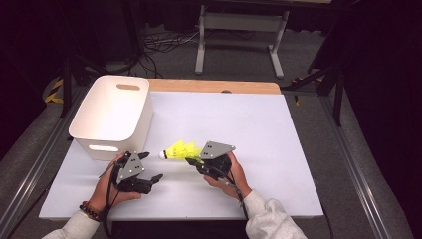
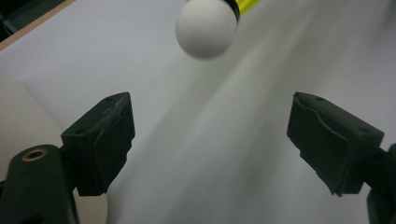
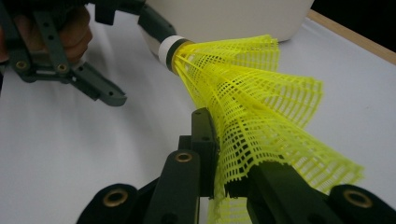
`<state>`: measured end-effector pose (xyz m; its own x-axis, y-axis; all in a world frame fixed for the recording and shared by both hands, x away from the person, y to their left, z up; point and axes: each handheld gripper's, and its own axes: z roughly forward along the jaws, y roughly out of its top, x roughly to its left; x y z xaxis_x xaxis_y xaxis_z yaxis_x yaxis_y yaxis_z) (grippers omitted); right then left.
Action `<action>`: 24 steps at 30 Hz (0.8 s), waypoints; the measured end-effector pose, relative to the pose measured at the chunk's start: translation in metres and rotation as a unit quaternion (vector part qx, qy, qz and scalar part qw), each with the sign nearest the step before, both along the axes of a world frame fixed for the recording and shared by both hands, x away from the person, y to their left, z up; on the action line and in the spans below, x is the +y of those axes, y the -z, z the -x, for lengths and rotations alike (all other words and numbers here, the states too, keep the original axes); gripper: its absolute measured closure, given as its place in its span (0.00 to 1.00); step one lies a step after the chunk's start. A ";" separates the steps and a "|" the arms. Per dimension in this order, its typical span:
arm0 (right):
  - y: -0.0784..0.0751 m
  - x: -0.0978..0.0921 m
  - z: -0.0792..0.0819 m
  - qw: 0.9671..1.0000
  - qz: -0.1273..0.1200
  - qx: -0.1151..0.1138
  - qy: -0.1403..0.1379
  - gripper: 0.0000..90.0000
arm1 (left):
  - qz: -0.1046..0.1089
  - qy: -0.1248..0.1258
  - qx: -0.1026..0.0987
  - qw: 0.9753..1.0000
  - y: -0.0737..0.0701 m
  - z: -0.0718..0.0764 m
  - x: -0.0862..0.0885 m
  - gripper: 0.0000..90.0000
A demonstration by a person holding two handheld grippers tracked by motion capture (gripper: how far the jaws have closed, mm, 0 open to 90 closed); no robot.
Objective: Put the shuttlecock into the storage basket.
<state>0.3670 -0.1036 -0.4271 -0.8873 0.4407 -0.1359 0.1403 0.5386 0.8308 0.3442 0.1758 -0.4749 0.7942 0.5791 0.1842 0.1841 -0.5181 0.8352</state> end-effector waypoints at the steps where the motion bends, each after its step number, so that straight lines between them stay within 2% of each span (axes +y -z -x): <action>1: 0.001 0.001 0.001 1.000 0.004 -0.001 -0.003 0.95 | 0.000 0.003 0.001 1.000 -0.001 -0.003 -0.003 0.18; 9: 0.006 0.008 0.005 0.999 0.024 0.007 -0.024 0.95 | -0.006 0.022 -0.004 1.000 -0.003 -0.011 -0.019 0.30; 11: 0.006 0.010 0.006 0.999 0.030 0.005 -0.027 0.95 | -0.007 0.026 -0.005 1.000 -0.003 -0.012 -0.021 0.36; 22: 0.007 0.016 0.009 0.997 0.064 -0.010 -0.034 0.94 | -0.027 0.043 0.003 0.999 -0.002 -0.017 -0.036 0.44; 24: 0.006 0.017 0.010 0.996 0.077 -0.017 -0.037 0.94 | -0.029 0.050 0.004 0.998 -0.002 -0.018 -0.039 0.47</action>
<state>0.3568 -0.0866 -0.4333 -0.9106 0.3458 -0.2263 0.0693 0.6676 0.7413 0.3624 0.1372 -0.4729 0.8488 0.4858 0.2086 0.1361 -0.5820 0.8017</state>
